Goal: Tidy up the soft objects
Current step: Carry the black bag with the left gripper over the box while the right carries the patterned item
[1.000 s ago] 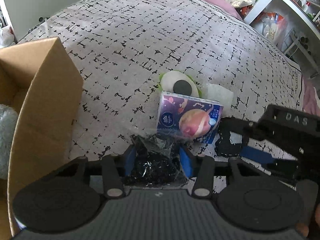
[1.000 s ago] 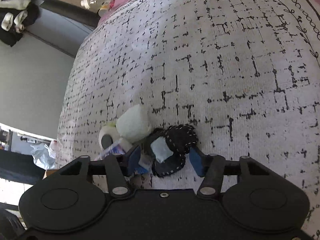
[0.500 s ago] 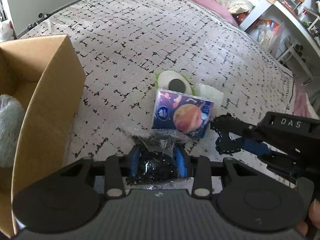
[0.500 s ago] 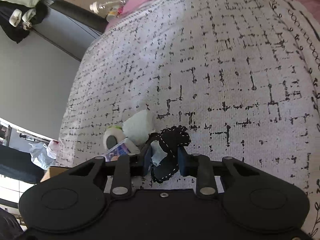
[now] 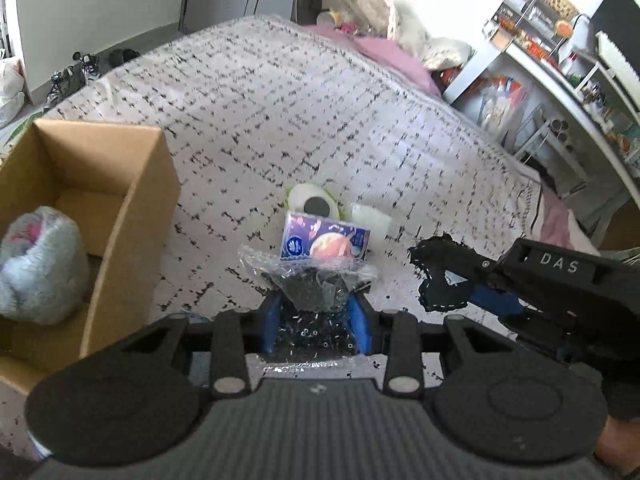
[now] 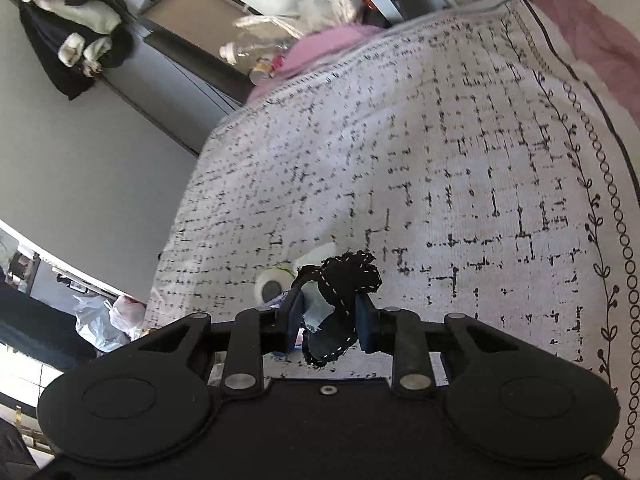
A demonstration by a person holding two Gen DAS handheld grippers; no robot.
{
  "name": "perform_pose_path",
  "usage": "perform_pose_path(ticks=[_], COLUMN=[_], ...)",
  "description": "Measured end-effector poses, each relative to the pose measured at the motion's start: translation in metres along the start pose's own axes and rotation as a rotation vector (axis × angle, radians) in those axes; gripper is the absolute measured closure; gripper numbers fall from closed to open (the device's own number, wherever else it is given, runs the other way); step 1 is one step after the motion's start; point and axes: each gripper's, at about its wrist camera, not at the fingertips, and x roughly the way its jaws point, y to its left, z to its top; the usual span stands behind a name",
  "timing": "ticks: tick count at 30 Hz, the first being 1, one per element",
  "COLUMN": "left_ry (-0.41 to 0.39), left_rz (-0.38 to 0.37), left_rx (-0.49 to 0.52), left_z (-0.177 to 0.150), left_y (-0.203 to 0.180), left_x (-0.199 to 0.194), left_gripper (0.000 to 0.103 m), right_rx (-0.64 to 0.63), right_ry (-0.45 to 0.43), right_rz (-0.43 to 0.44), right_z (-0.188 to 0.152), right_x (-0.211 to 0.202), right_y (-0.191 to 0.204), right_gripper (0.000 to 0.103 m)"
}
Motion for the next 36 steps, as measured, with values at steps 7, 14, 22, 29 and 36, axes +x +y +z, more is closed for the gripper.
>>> perform_pose_path(ticks=[7, 14, 22, 29, 36], left_ry=[-0.04, -0.076, -0.114, -0.124, -0.124], left_rz=[-0.019, -0.012, 0.017, 0.038, 0.054], left_rx=[0.002, -0.024, -0.066, -0.104, -0.144], left_z=[0.003, 0.007, 0.015, 0.018, 0.019], left_y=[0.011, 0.034, 0.069, 0.102, 0.131], left_x=[-0.034, -0.059, -0.08, -0.091, -0.097], left_gripper=[0.067, 0.067, 0.067, 0.067, 0.067], right_rx=[-0.034, -0.09, -0.158, -0.201, -0.23], right_ry=[-0.027, -0.041, -0.034, -0.028, -0.022], right_rz=[0.005, 0.005, 0.031, 0.047, 0.062], right_z=[-0.001, -0.01, -0.024, -0.036, -0.046], right_x=[-0.012, -0.02, -0.02, -0.017, -0.014], right_y=[0.012, 0.031, 0.06, 0.085, 0.104], right_gripper=[0.075, 0.075, 0.075, 0.075, 0.075])
